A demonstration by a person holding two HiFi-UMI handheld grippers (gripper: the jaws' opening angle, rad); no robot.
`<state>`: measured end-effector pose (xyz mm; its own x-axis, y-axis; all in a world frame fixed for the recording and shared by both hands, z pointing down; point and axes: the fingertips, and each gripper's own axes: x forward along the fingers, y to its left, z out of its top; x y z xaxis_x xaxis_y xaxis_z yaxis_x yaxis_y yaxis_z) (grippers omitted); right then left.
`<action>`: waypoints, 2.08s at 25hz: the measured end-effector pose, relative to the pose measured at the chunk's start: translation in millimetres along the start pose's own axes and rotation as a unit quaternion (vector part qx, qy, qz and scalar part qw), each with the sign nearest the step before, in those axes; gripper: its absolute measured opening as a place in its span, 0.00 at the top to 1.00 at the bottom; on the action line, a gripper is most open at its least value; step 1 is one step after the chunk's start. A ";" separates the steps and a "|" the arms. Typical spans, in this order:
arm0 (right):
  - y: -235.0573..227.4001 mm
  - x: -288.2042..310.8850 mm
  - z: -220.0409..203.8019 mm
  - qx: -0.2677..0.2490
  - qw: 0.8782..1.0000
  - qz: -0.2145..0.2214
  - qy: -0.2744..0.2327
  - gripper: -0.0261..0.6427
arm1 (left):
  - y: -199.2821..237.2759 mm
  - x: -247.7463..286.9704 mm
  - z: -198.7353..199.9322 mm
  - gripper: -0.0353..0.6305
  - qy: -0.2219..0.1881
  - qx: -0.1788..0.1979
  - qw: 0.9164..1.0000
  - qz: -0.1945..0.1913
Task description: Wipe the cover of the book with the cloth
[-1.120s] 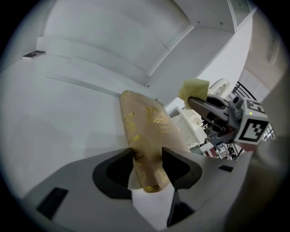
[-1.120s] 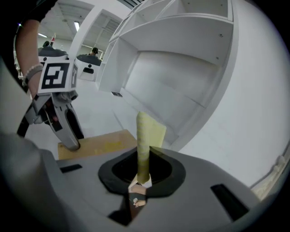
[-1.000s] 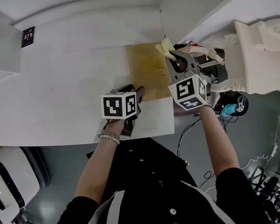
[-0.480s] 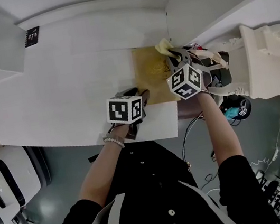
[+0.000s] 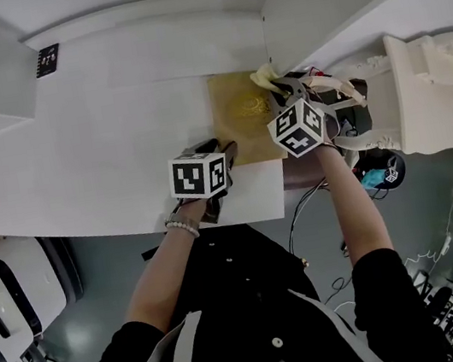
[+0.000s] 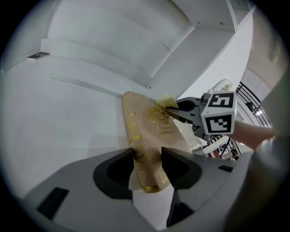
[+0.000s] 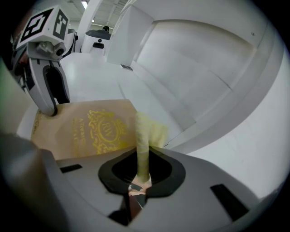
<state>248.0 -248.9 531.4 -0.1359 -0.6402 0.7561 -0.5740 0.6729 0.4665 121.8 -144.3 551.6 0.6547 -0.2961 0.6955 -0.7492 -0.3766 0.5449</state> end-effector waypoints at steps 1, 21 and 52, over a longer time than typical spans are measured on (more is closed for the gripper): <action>1.9 -2.3 -2.1 0.003 1.000 0.001 0.000 0.91 | -0.1 -0.1 0.0 0.65 0.000 0.000 1.000 0.001; 63.6 -57.6 -31.4 -0.003 0.999 0.033 0.003 0.91 | -0.7 -0.3 0.4 0.65 -0.006 0.009 1.000 0.006; 89.1 -74.5 9.2 -0.080 0.992 0.095 -0.029 0.91 | -1.2 -1.5 0.2 0.66 -0.005 0.015 1.000 0.008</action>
<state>199.5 -144.6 512.4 -0.2784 -0.5140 0.8114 -0.3992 0.8303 0.3890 121.8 -143.5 549.9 0.6444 -0.3115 0.6984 -0.7558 -0.3985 0.5197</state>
